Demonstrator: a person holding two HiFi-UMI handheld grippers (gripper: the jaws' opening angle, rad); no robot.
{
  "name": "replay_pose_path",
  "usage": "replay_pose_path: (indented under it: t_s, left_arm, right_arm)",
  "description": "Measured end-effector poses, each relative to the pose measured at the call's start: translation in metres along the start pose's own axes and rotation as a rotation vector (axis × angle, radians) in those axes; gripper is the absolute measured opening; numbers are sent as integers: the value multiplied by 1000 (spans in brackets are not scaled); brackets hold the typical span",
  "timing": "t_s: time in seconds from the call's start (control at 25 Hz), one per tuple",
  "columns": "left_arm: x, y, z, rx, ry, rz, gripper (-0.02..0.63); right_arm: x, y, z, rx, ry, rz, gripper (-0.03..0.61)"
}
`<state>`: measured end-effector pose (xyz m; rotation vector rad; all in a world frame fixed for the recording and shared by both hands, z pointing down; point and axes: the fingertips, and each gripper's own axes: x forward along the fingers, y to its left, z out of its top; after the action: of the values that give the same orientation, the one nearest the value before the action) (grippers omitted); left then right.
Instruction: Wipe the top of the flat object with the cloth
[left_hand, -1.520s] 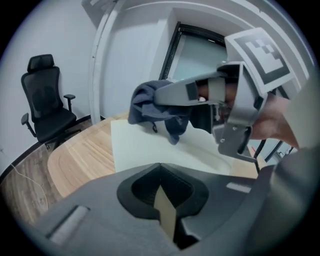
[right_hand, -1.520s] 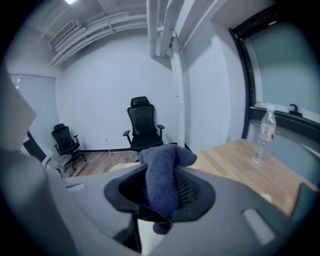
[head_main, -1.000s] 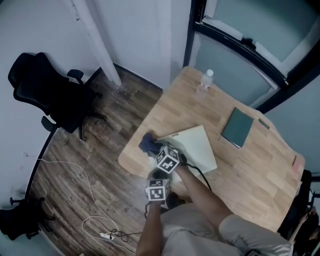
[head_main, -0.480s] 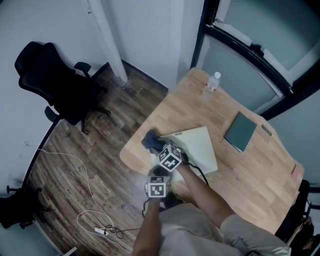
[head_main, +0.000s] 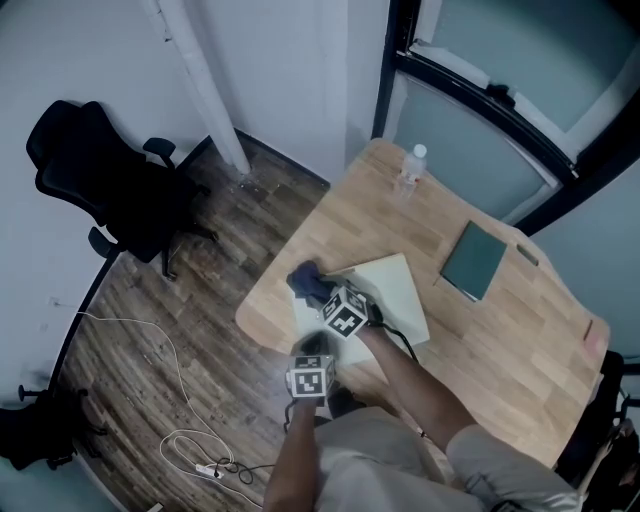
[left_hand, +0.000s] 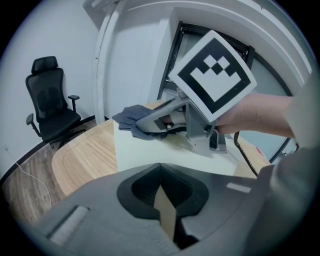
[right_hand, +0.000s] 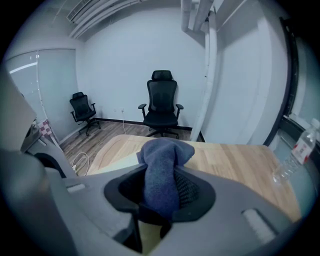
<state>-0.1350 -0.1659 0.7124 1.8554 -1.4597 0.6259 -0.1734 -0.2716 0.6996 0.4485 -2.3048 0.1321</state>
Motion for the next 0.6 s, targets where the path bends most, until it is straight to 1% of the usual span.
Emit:
replay_pose_path:
  t_s: [0.08,0.24,0.4,0.6]
  left_arm:
    - [-2,-2,2,-4,6,-4,8]
    - [-5,-2,7,5,-7,8,8]
    - [-7,-2,7,25,15,9,8]
    - [-5,-4,8,30,-3,14,8]
  right_arm:
    - [-6,-8,-7,19,4,-14,137]
    - [-18,-24,-21,36,26,-29,137]
    - [-28,-38,-31,38,55,-30,137]
    - [-46,-59,-48,65,60,-65,137]
